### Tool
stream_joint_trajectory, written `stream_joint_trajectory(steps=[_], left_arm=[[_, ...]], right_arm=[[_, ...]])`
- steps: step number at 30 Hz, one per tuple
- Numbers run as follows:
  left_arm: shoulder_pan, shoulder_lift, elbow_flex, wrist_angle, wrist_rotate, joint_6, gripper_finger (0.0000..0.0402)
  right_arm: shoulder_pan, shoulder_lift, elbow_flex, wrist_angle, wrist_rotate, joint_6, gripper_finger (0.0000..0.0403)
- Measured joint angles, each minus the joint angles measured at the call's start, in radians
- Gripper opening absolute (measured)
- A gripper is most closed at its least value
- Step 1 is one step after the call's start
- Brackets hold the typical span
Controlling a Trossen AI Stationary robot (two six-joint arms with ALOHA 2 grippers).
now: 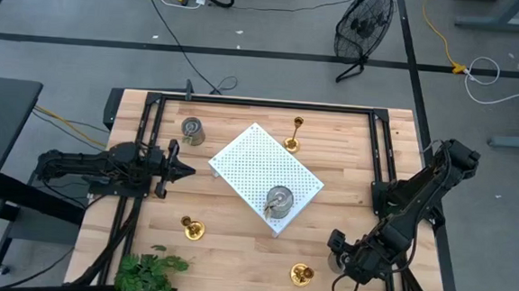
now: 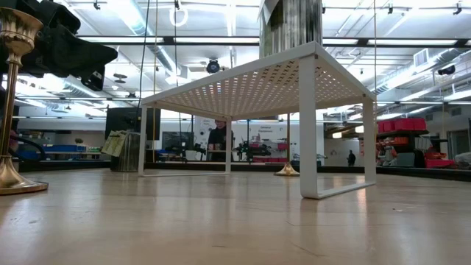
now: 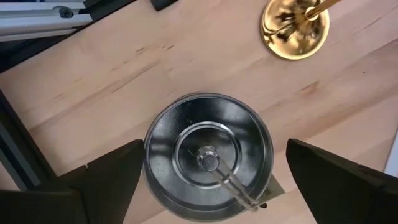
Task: Pick & Place candle stick holders
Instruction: Put the bottom right scented candle on the shelf align with the other scented candle
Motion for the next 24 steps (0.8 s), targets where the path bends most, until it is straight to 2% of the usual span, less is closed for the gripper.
stream_joint_trajectory(steps=[7, 24], left_arm=[[0.0, 0.0, 0.0, 0.0, 0.0, 0.0, 0.0025], [0.0, 0.0, 0.0, 0.0, 0.0, 0.0, 0.0025]], right_arm=[[0.0, 0.0, 0.013, -0.047, -0.031, 0.023, 0.0398], [0.0, -0.003, -0.014, -0.001, -0.039, 0.023, 0.0398]])
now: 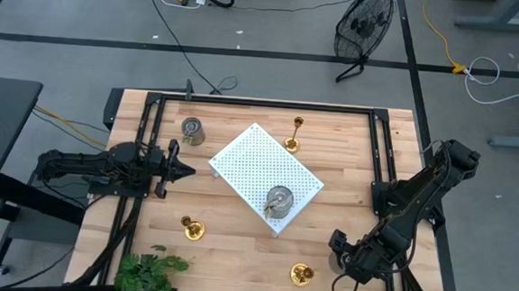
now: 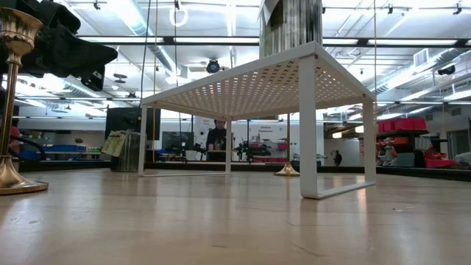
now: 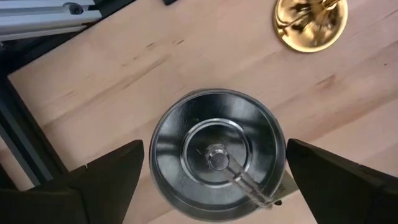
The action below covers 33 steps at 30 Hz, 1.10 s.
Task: Pick & Place candle stick holders
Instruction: Put the bottom right scented candle on the shelf align with the other scented candle
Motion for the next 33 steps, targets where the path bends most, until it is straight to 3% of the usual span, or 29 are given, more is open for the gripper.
stream_joint_trajectory(steps=[33], left_arm=[[0.0, 0.0, 0.0, 0.0, 0.0, 0.0, 0.0025]], right_arm=[[0.0, 0.005, -0.074, 0.078, 0.018, -0.003, 0.0398]])
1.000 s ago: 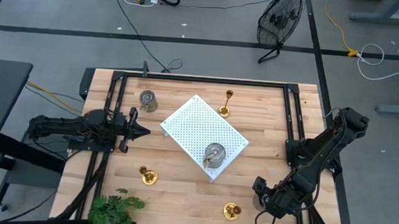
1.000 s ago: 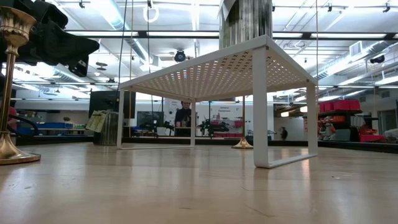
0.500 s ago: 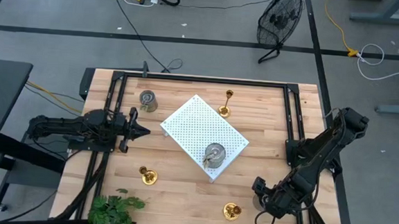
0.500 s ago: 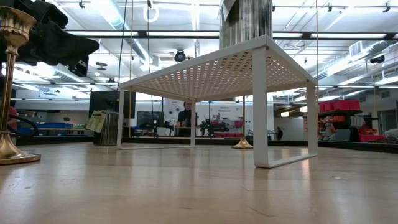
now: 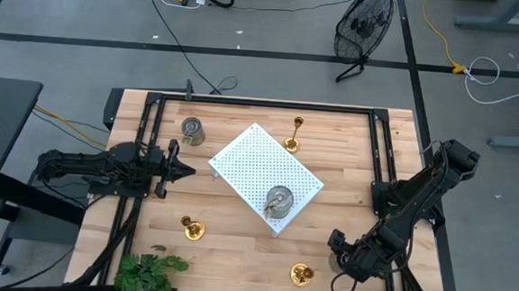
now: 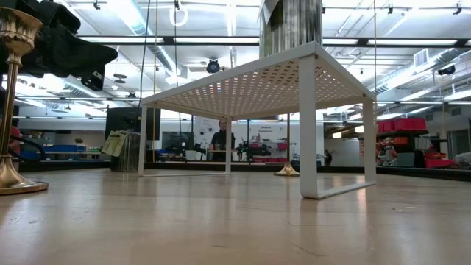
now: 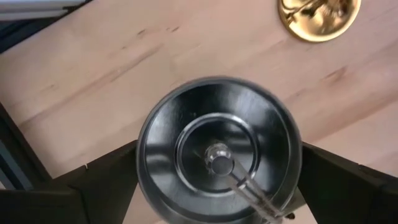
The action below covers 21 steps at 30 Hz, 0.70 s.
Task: Pick & Place candle stick holders
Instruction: Put the bottom right scented candle on the shelf align with the other scented candle
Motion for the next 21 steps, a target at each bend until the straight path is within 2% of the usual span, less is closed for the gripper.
stream_joint_trajectory(steps=[21], left_arm=[[0.0, 0.0, 0.0, 0.0, 0.0, 0.0, 0.0025]], right_arm=[[0.0, 0.0, 0.0, 0.008, 0.0, 0.007, 0.0398]])
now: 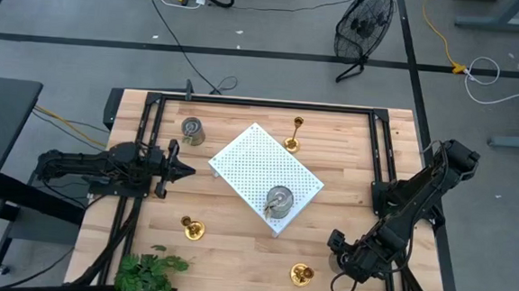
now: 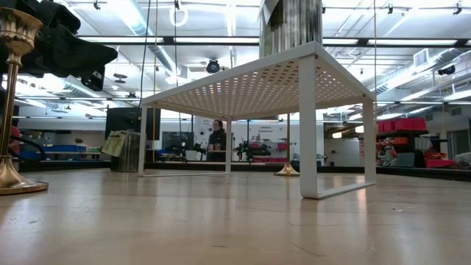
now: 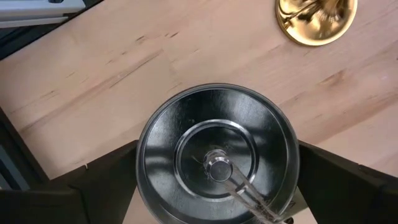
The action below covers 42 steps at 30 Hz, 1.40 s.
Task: Pick & Place candle stick holders
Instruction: Put the bottom right scented candle on the shelf align with the other scented candle
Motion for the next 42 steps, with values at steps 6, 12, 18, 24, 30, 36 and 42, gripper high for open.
stream_joint_trajectory(steps=[6, 12, 18, 24, 30, 36, 42], left_arm=[[0.0, 0.0, 0.0, 0.0, 0.0, 0.0, 0.0025], [0.0, 0.0, 0.0, 0.0, 0.0, 0.0, 0.0025], [0.0, 0.0, 0.0, 0.0, 0.0, 0.0, 0.0025], [0.0, 0.0, 0.0, 0.0, 0.0, 0.0, 0.0025], [0.0, 0.0, 0.0, 0.0, 0.0, 0.0, 0.0026], [0.0, 0.0, 0.0, 0.0, 0.0, 0.0, 0.0025], [0.0, 0.0, 0.0, 0.0, 0.0, 0.0, 0.0025]], right_arm=[[0.0, 0.0, 0.0, 0.0, 0.0, 0.0, 0.0398], [0.0, 0.0, 0.0, 0.0, 0.0, 0.0, 0.0398], [0.0, 0.0, 0.0, 0.0, 0.0, 0.0, 0.0398], [0.0, 0.0, 0.0, 0.0, -0.002, 0.0, 0.0387], [0.0, -0.001, 0.0, -0.001, -0.003, 0.0, 0.0366], [0.0, -0.001, 0.0, -0.001, -0.003, 0.0, 0.037], [0.0, -0.002, 0.001, -0.004, -0.003, 0.0, 0.0368]])
